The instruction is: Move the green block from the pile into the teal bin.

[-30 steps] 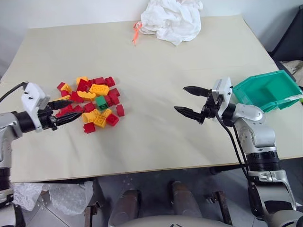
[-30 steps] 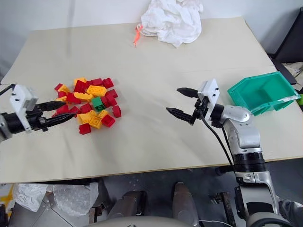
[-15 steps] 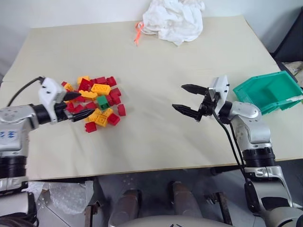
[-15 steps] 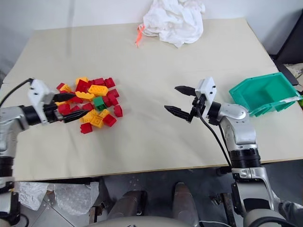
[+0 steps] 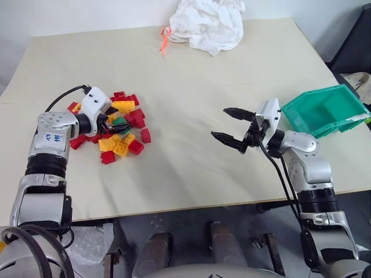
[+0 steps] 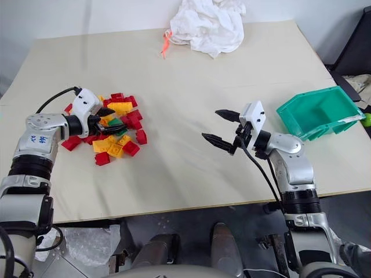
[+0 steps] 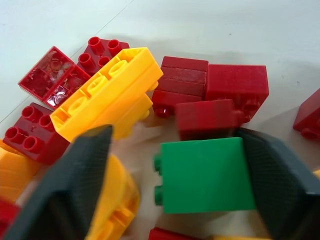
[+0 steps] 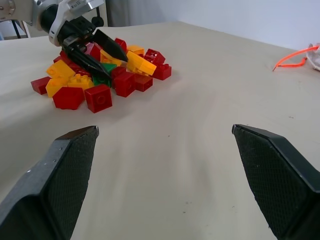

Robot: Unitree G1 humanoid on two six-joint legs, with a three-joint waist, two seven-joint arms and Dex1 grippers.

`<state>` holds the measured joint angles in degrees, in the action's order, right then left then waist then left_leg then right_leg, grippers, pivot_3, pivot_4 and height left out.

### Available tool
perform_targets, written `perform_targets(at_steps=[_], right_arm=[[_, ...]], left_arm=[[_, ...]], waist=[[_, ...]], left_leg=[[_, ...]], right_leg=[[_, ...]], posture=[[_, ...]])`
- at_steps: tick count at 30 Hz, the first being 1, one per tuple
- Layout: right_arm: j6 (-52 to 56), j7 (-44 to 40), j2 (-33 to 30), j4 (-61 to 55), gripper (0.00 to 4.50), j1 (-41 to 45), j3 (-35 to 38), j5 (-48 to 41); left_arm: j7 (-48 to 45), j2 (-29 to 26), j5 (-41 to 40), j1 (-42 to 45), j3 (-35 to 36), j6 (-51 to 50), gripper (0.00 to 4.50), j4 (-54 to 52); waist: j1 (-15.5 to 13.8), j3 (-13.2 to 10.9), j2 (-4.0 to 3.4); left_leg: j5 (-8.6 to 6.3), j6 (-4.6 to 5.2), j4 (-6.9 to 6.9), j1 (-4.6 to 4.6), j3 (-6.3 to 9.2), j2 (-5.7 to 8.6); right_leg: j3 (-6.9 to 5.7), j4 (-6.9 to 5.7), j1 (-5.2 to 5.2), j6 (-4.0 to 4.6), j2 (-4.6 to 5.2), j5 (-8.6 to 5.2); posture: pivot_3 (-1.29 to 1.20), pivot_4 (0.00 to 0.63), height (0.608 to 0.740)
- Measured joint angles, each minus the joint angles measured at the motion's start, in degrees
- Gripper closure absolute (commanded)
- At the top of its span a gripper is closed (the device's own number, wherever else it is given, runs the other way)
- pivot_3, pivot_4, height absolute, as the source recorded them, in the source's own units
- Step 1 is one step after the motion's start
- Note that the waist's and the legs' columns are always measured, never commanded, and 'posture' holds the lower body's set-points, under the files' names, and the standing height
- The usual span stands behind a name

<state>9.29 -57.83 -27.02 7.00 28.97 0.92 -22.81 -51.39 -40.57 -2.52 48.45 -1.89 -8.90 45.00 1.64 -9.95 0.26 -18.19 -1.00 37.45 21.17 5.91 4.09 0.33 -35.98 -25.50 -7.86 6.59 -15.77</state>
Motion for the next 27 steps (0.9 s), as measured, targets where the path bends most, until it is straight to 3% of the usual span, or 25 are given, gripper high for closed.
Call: perform_targets(at_steps=[4, 12, 21, 27], right_arm=[[0.69, 0.62, -0.41, -0.57, 0.0, -0.12, 0.04, -0.1], [0.75, 0.76, -0.9, -0.29, 0.0, 0.05, 0.66, -0.09], [0.72, 0.61, -0.91, 0.02, 0.0, 0.63, 0.7, -0.09], [0.69, 0.39, -0.85, 0.74, 0.0, 1.1, 0.69, -0.07]], left_arm=[[-0.6, -0.16, 0.49, 1.1, -0.43, -2.03, 2.65, 0.47], [-3.71, -1.09, -2.11, -1.72, 2.39, -3.16, 2.66, -2.95], [-5.24, -5.82, -5.8, -8.89, 6.67, -6.81, 2.66, -16.08], [-4.61, -5.32, -8.93, -9.47, 8.73, -10.15, 2.66, -23.24]], waist=[[-0.02, 0.0, 0.0], [0.01, 0.0, 0.01], [-0.02, 0.0, 0.01], [-0.35, -0.01, 0.03]], left_leg=[[-0.02, 0.03, 0.15, 0.0, -0.02, 0.02], [-0.02, 0.04, 0.21, 0.05, -0.02, -0.01], [-0.06, 0.09, 0.25, 0.1, 0.0, -0.03], [-0.08, 0.14, 0.4, 0.16, 0.02, -0.1]], right_leg=[[0.05, -0.06, 0.03, -0.04, 0.0, 0.02], [0.08, -0.09, 0.0, -0.04, -0.01, 0.03], [0.09, -0.05, -0.01, -0.08, 0.01, 0.05], [0.08, -0.05, 0.01, -0.13, 0.08, 0.08]], posture=[[0.0, 0.15, 0.74], [0.0, 0.15, 0.74], [0.0, 0.15, 0.74], [0.0, 0.15, 0.74]])
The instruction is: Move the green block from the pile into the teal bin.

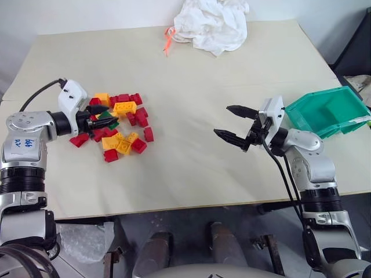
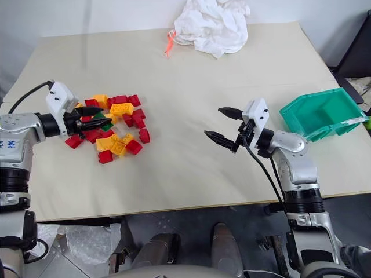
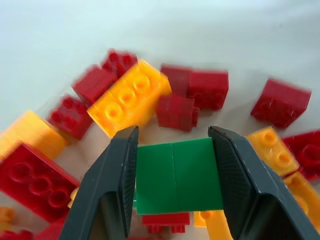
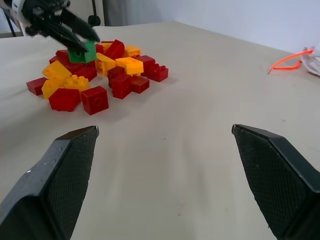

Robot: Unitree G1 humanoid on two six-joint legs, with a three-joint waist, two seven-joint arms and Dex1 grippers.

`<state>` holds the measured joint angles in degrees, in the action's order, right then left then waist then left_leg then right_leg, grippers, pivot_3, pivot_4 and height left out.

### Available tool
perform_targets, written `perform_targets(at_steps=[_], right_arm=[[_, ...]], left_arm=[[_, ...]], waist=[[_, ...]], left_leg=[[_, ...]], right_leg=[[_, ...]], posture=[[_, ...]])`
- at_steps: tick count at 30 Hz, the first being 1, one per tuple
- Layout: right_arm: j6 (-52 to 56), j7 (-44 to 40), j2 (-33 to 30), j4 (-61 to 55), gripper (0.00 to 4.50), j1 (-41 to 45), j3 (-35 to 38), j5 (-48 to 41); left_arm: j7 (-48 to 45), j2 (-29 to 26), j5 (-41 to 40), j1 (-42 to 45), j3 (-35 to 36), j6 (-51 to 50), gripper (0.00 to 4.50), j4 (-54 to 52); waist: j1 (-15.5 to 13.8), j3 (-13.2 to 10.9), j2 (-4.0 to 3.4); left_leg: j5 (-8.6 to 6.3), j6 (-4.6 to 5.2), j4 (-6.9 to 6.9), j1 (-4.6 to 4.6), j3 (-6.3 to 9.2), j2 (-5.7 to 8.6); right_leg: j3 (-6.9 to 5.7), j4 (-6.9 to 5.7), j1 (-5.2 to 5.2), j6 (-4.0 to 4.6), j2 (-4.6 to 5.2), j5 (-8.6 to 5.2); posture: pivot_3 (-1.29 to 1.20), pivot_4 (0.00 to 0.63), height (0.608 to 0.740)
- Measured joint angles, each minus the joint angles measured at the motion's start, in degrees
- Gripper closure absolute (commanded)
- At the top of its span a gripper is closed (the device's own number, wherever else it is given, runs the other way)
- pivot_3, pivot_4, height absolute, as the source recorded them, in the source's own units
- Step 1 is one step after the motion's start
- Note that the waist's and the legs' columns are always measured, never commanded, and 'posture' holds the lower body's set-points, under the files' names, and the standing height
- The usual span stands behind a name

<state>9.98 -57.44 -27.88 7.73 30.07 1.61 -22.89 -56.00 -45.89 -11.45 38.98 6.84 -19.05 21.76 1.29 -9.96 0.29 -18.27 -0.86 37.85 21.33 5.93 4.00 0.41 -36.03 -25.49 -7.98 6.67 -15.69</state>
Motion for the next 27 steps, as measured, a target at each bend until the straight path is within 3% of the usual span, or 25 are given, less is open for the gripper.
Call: perform_targets(at_steps=[5, 11, 15, 18, 19, 25, 27], right_arm=[[-0.65, -0.16, -0.02, 1.23, 0.0, 0.76, 0.01, 0.13], [-1.17, 0.58, -2.32, 1.66, 0.0, 0.33, 1.53, 0.26], [-1.18, 0.99, -5.13, 1.17, 0.0, -1.98, 3.95, 0.66], [-0.64, 1.56, -7.51, -1.66, 0.0, -7.81, 5.8, 0.74], [-0.15, 1.87, -8.24, -3.05, 0.0, -9.61, 6.17, 0.74], [1.77, 3.61, -10.32, -9.11, 0.0, -14.51, 8.4, 0.56], [2.78, 4.14, -10.33, -11.16, 0.0, -15.38, 8.6, 0.04]], left_arm=[[0.06, 5.4, -3.36, 3.32, -1.32, -4.52, 2.66, -7.14], [0.07, 16.13, -3.85, 4.87, -9.31, -5.82, 2.66, -9.4], [-0.16, 21.05, -0.73, 5.87, -15.5, -2.16, 2.66, -5.23], [1.52, 28.45, 2.95, 10.03, -18.91, 3.63, 2.66, 4.26], [2.0, 30.88, 3.77, 11.57, -19.66, 5.2, 1.95, 7.09], [-0.98, 33.21, 4.65, 14.74, -20.66, 6.92, 0.21, 10.88], [-1.91, 32.18, 4.48, 14.67, -20.31, 6.6, 0.02, 10.61]], waist=[[-0.38, 0.0, 0.0], [-0.84, 0.0, 0.0], [-0.99, -0.01, 0.01], [-2.08, -0.04, 0.07], [-2.42, -0.05, 0.08], [-1.61, -0.06, 0.1], [-1.25, -0.06, 0.1]], left_leg=[[-0.03, 0.05, 0.09, 0.01, -0.02, 0.06], [-0.03, 0.06, 0.12, 0.02, -0.09, 0.18], [-0.03, 0.06, 0.12, 0.01, -0.15, 0.16], [-0.04, 0.08, 0.3, 0.11, -0.3, 0.25], [-0.05, 0.09, 0.33, 0.15, -0.31, 0.26], [-0.08, 0.15, 0.23, 0.0, -0.4, 0.19], [-0.08, 0.15, 0.24, 0.0, -0.34, 0.19]], right_leg=[[0.0, 0.0, 0.04, -0.05, -0.01, 0.03], [0.04, 0.02, 0.04, -0.06, -0.03, 0.04], [0.05, 0.09, 0.03, -0.06, -0.06, 0.04], [-0.01, 0.22, 0.07, -0.11, -0.03, 0.06], [0.0, 0.22, 0.07, -0.15, -0.01, 0.09], [0.13, 0.19, 0.06, -0.18, -0.06, 0.12], [0.16, 0.19, 0.06, -0.17, -0.06, 0.12]], posture=[[0.0, 0.15, 0.74], [0.0, 0.15, 0.74], [0.0, 0.15, 0.74], [0.0, 0.15, 0.74], [0.0, 0.15, 0.74], [0.0, 0.15, 0.74], [0.0, 0.15, 0.74]])
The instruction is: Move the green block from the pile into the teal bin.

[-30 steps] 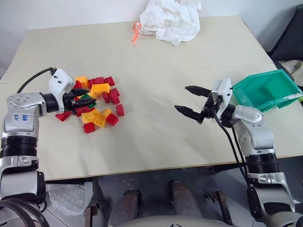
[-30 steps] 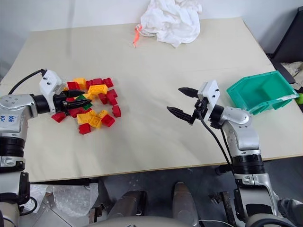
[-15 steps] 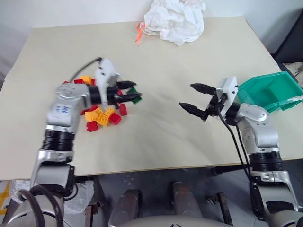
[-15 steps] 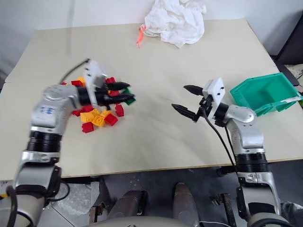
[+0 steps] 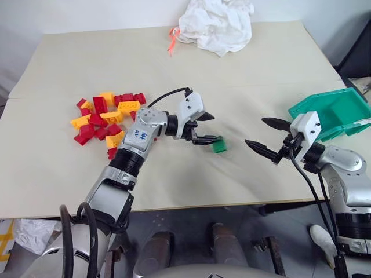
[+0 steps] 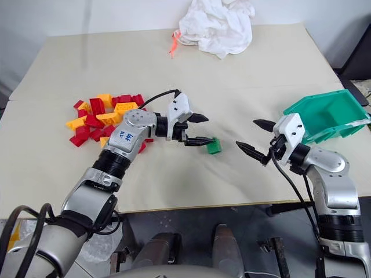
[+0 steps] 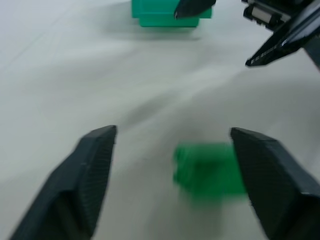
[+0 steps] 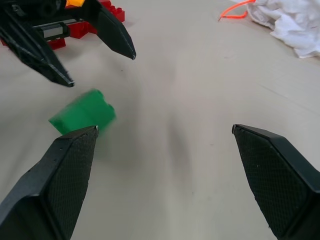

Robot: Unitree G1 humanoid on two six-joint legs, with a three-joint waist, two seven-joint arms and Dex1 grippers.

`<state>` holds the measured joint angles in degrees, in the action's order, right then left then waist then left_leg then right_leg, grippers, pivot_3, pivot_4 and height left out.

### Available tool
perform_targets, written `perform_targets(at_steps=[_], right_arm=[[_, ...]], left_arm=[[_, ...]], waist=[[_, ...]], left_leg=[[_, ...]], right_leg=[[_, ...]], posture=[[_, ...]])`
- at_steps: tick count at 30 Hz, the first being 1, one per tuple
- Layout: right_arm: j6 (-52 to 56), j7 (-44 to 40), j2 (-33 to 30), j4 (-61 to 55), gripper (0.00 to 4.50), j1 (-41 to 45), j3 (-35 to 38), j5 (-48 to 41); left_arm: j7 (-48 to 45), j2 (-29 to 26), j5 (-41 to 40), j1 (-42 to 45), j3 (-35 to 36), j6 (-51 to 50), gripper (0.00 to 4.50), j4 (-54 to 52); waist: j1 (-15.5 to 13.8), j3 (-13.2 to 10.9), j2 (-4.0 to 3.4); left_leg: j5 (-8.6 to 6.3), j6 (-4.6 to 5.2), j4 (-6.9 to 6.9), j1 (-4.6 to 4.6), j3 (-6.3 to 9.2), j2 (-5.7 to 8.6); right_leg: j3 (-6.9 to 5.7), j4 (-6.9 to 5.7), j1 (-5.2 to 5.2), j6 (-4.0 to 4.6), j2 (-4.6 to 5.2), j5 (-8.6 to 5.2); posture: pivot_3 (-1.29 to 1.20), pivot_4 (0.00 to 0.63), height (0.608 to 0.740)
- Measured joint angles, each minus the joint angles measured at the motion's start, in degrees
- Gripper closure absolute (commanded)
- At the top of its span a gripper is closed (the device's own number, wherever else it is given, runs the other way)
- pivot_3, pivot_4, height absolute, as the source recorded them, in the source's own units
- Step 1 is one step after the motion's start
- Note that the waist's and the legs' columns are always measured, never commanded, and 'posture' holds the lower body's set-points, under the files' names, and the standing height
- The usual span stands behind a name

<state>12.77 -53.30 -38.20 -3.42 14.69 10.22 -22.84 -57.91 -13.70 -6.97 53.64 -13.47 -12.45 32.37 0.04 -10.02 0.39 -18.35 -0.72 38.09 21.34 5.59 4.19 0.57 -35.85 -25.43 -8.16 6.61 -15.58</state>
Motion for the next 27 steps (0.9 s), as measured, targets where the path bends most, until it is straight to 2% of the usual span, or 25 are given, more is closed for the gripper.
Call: perform_targets(at_steps=[7, 13, 16, 19, 22, 27], right_arm=[[6.8, 0.03, -5.21, -7.17, 0.0, -5.53, 4.24, -3.49], [14.77, -3.24, -15.15, -11.22, 0.0, -13.9, 13.2, -7.09], [16.6, -3.6, -17.51, -12.03, 0.0, -16.04, 16.56, -7.09], [17.75, -3.13, -17.66, -13.04, 0.0, -15.31, 16.33, -7.11], [19.96, -0.03, -17.14, -14.09, 0.0, -11.28, 11.59, -6.2], [26.32, 10.65, -6.33, -18.64, 0.0, -4.14, 1.77, -6.01]], left_arm=[[-2.89, -9.7, -5.44, -6.39, 9.71, 1.37, 0.02, -7.1], [-8.57, -21.31, -10.61, -13.91, 17.11, -0.58, 0.02, -10.12], [-9.91, -22.39, -12.46, -14.71, 19.46, -0.74, 0.02, -9.94], [-10.59, -22.39, -14.19, -14.84, 20.61, -0.56, 0.02, -9.99], [-10.72, -22.48, -15.65, -16.44, 22.02, 0.02, 0.02, -10.96], [-12.55, -22.2, -16.26, -20.33, 21.73, 1.33, 0.02, -12.96]], waist=[[-0.16, 0.0, 0.0], [-0.35, 0.0, 0.0], [-1.02, -0.01, 0.03], [-1.36, -0.02, 0.03], [-1.22, -0.02, 0.03], [-0.64, -0.01, 0.05]], left_leg=[[-0.02, 0.03, 0.02, -0.01, 0.07, -0.05], [-0.06, 0.1, 0.0, -0.02, 0.07, -0.04], [-0.08, 0.13, 0.11, -0.08, 0.08, -0.07], [-0.09, 0.16, 0.12, -0.16, 0.09, -0.1], [-0.1, 0.16, 0.11, -0.17, 0.08, -0.23], [-0.1, 0.07, 0.05, -0.08, 0.1, -0.37]], right_leg=[[0.04, 0.04, 0.0, 0.0, 0.05, 0.0], [0.04, 0.1, 0.03, 0.0, 0.03, 0.0], [0.01, 0.19, 0.22, -0.03, 0.04, 0.02], [-0.01, 0.24, 0.35, -0.04, 0.05, 0.04], [0.0, 0.22, 0.31, -0.04, 0.05, 0.04], [-0.02, 0.21, 0.17, 0.02, -0.01, 0.06]], posture=[[0.0, 0.15, 0.74], [0.0, 0.15, 0.74], [0.0, 0.15, 0.74], [0.0, 0.15, 0.74], [0.0, 0.15, 0.74], [0.0, 0.15, 0.74]])
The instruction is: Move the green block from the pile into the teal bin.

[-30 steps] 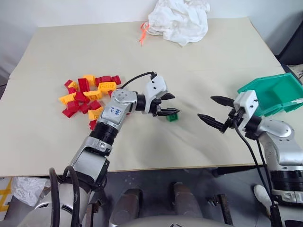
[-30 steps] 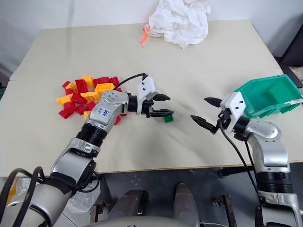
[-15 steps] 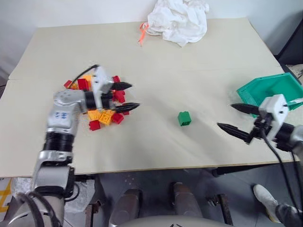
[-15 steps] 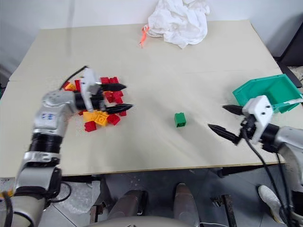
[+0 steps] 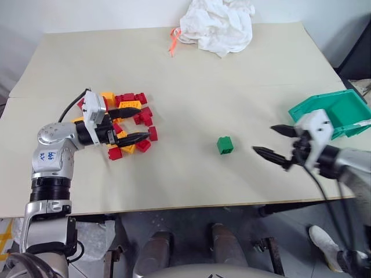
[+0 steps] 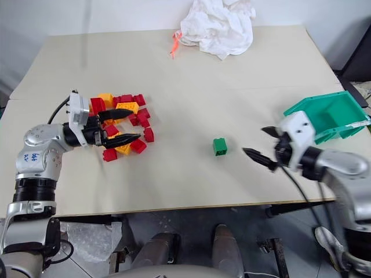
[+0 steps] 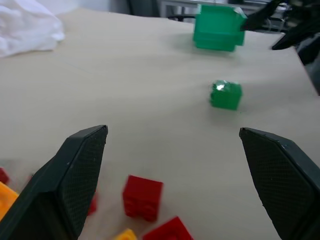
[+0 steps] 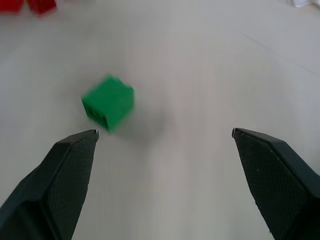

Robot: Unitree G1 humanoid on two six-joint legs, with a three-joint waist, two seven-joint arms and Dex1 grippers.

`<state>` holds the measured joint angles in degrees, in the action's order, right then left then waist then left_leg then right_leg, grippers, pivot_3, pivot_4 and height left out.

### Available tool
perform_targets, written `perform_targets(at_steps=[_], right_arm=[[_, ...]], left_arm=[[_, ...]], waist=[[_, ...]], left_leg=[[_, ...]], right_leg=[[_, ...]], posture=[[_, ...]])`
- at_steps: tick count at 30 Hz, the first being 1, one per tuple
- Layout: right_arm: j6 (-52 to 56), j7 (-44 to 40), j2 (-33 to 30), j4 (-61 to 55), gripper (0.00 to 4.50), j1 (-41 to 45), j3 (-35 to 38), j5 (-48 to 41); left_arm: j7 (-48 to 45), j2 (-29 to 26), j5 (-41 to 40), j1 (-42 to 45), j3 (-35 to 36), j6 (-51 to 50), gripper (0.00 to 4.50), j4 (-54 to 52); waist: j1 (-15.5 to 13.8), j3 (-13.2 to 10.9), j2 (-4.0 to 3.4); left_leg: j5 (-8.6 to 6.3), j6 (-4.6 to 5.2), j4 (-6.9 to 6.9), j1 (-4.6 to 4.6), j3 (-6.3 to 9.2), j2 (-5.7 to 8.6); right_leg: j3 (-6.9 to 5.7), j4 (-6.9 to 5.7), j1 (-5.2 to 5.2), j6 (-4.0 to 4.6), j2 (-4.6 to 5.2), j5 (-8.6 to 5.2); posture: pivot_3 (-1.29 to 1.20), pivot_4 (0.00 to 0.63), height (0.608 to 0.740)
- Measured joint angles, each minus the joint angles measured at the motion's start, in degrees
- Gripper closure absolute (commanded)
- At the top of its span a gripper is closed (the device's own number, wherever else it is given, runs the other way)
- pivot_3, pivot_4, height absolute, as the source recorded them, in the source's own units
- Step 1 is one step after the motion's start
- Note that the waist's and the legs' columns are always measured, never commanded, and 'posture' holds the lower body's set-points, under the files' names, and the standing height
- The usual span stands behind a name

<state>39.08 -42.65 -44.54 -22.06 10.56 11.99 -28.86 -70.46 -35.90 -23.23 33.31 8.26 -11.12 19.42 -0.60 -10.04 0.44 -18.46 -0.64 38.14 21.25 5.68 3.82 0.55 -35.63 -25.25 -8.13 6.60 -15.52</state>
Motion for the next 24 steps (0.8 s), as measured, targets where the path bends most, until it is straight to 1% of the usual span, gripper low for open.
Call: perform_targets(at_steps=[5, 8, 10, 13, 17, 19, 20, 22, 23, 24], right_arm=[[5.05, 9.92, 10.2, -2.24, 0.0, 1.86, -5.18, 0.08], [6.54, 16.16, 15.98, -2.16, 0.0, 3.64, -9.67, 2.98], [7.27, 18.61, 18.49, -0.97, 0.0, 4.75, -12.33, 4.47], [7.51, 20.5, 19.0, 2.14, 0.0, 5.56, -14.49, 7.22], [8.63, 21.88, 19.47, 3.65, 0.83, 6.53, -16.1, 9.32], [9.06, 22.28, 19.61, 3.46, 1.6, 6.52, -15.95, 9.5], [9.27, 22.41, 19.64, 3.33, 1.88, 6.47, -15.83, 9.5], [9.38, 22.53, 19.83, 3.15, 2.59, 6.12, -15.26, 9.48], [9.46, 22.61, 20.0, 3.05, 2.88, 6.04, -15.0, 9.47], [9.66, 22.62, 20.2, 2.76, 3.05, 6.02, -14.55, 9.35]], left_arm=[[-0.28, -0.01, -1.0, -2.8, 0.32, 0.36, 0.02, -3.32], [-0.85, -0.14, -2.36, -4.51, 0.64, 0.26, 0.02, -5.29], [-1.78, -0.55, -3.18, -5.08, 0.74, 0.22, 0.02, -5.85], [-2.35, -1.36, -3.77, -6.25, 0.93, 0.19, 0.02, -6.96], [-2.29, -1.42, -4.28, -7.2, 1.4, -0.04, 0.0, -7.82], [-2.17, -1.42, -4.47, -7.49, 1.6, -0.13, 0.0, -8.45], [-2.1, -1.42, -4.53, -7.67, 1.7, -0.17, 0.0, -8.85], [-1.95, -1.42, -4.59, -8.02, 1.79, -0.24, 0.0, -9.76], [-1.86, -1.42, -4.59, -8.07, 1.83, -0.25, 0.0, -9.79], [-1.7, -1.34, -4.59, -8.12, 1.83, -0.34, 0.0, -9.8]], waist=[[-0.28, 0.0, 0.0], [-0.1, 0.0, 0.0], [0.19, 0.0, 0.0], [0.42, 0.0, 0.0], [0.72, 0.01, 0.0], [0.82, 0.01, 0.0], [0.85, 0.01, 0.0], [0.81, 0.01, 0.0], [0.8, 0.01, 0.0], [0.8, 0.01, 0.0]], left_leg=[[-0.01, 0.02, 0.02, 0.06, 0.0, 0.07], [-0.01, 0.02, 0.01, 0.05, 0.01, 0.05], [-0.01, 0.01, -0.01, 0.05, 0.0, 0.05], [-0.01, 0.03, -0.03, 0.05, 0.0, 0.07], [-0.01, 0.02, -0.05, 0.05, 0.0, 0.04], [-0.01, 0.02, -0.08, 0.04, -0.01, 0.03], [-0.01, 0.02, -0.08, 0.04, -0.01, 0.03], [-0.01, 0.02, -0.09, 0.04, -0.01, 0.03], [-0.01, 0.02, -0.09, 0.04, -0.01, 0.03], [-0.01, 0.02, -0.08, 0.04, -0.01, 0.03]], right_leg=[[0.03, 0.01, -0.06, -0.01, 0.05, 0.01], [0.04, -0.02, -0.1, 0.0, 0.03, 0.01], [0.04, -0.03, -0.11, 0.01, 0.01, 0.0], [0.04, -0.02, -0.11, 0.0, 0.03, 0.0], [0.03, -0.02, -0.12, 0.01, -0.01, 0.0], [0.04, -0.02, -0.13, 0.02, -0.02, -0.01], [0.04, -0.02, -0.13, 0.02, -0.03, 0.0], [0.04, -0.02, -0.13, 0.02, -0.02, 0.0], [0.04, -0.01, -0.13, 0.02, -0.02, 0.0], [0.04, -0.01, -0.13, 0.02, -0.02, 0.0]], posture=[[0.0, 0.15, 0.74], [0.0, 0.15, 0.74], [0.0, 0.15, 0.74], [0.0, 0.15, 0.74], [0.0, 0.15, 0.74], [0.0, 0.15, 0.74], [0.0, 0.15, 0.74], [0.0, 0.15, 0.74], [0.0, 0.15, 0.74], [0.0, 0.15, 0.74]])
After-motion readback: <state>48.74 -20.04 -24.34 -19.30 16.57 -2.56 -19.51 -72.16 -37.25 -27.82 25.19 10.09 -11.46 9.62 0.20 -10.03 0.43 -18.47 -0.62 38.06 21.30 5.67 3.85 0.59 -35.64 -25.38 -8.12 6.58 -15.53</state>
